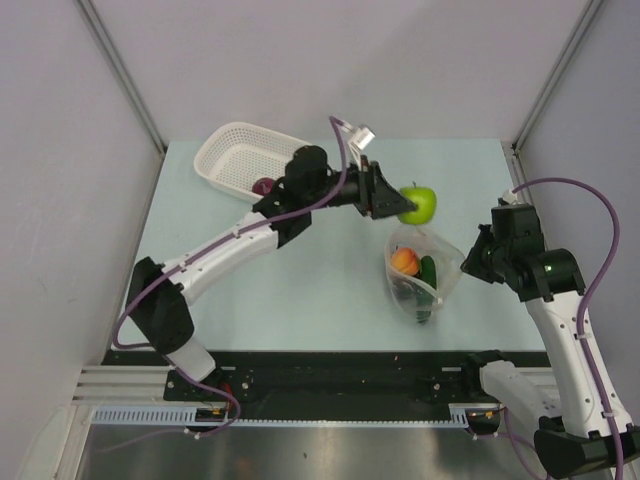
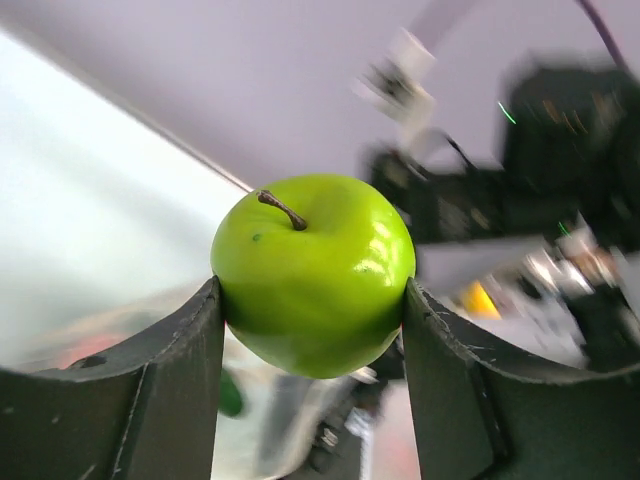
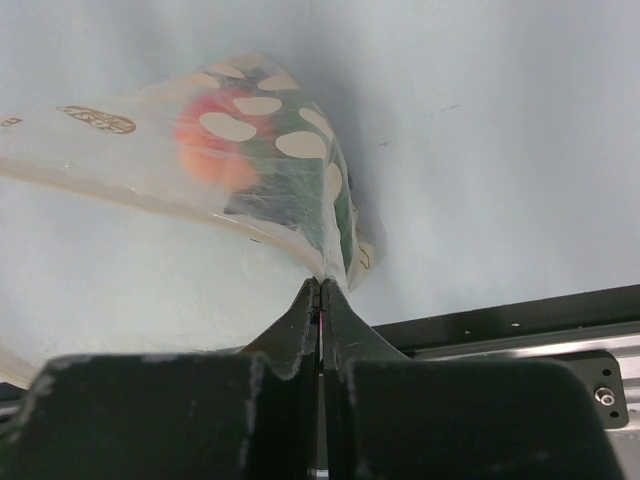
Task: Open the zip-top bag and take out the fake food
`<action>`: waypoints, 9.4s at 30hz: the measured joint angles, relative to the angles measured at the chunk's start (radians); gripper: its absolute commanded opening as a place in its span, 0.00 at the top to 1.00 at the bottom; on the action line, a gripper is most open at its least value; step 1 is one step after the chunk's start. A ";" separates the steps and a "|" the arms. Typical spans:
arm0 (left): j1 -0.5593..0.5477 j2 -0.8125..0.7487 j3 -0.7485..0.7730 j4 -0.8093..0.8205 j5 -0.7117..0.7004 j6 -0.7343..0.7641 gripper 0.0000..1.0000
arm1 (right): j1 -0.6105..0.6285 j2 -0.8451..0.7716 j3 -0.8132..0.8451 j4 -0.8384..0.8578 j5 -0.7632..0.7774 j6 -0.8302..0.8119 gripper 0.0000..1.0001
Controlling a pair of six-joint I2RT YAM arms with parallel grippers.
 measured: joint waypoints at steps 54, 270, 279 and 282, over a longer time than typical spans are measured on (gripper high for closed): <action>0.587 0.206 0.050 -0.547 -0.603 -0.031 0.22 | -0.005 -0.029 0.072 -0.057 0.021 -0.061 1.00; 1.164 0.810 0.535 -0.332 -0.444 -0.045 0.17 | -0.027 0.086 -0.015 0.078 -0.247 0.055 1.00; 1.167 0.855 0.612 -0.351 -0.435 -0.066 0.47 | -0.028 0.100 -0.014 0.077 -0.244 0.055 1.00; 1.168 0.855 0.612 -0.346 -0.423 -0.072 0.66 | -0.028 0.100 -0.014 0.077 -0.244 0.055 1.00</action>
